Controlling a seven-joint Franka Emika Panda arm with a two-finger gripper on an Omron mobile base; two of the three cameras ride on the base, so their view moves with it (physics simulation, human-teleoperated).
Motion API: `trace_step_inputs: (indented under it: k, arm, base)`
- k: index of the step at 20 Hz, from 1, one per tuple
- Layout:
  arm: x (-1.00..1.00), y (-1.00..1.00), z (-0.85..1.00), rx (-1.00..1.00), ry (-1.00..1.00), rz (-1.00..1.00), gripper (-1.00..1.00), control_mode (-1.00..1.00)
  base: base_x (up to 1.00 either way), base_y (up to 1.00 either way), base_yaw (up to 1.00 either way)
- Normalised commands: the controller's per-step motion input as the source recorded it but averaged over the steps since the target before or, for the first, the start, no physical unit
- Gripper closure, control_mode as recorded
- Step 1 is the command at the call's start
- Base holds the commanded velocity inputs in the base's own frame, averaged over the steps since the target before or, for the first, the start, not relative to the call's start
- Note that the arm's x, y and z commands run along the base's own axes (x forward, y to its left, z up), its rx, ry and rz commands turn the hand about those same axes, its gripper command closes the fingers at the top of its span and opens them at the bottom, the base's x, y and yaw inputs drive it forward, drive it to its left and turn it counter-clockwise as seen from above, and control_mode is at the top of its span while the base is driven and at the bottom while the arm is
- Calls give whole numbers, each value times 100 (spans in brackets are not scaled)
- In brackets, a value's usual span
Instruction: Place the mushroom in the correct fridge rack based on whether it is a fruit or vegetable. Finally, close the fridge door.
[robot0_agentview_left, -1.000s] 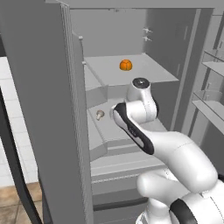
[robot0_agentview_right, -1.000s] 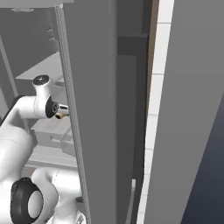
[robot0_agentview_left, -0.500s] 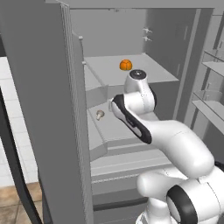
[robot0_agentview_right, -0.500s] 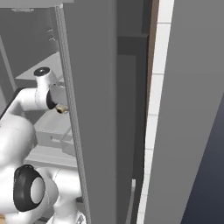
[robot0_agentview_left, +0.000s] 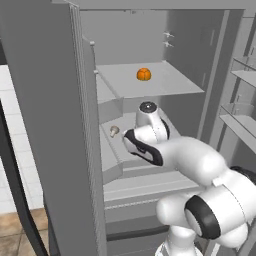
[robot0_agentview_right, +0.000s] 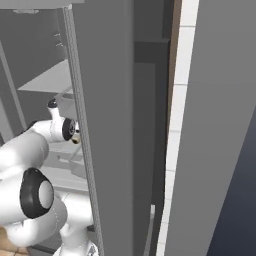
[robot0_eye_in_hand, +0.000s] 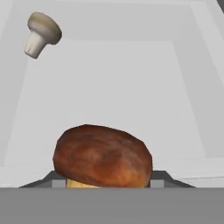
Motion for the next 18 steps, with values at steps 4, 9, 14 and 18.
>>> trace_step_inputs:
  k: [4,9,14,18]
  arm:
    - [38,0,-49,0,0,0,100,-100]
    - [64,0,-24,0,0,0,100,-100]
    - [58,0,-35,-1,0,0,100,-100]
    - [54,0,-43,-3,0,0,100,-100]
  base:
    - [0,0,0]
    - [0,0,0]
    - [0,0,0]
    - [0,0,0]
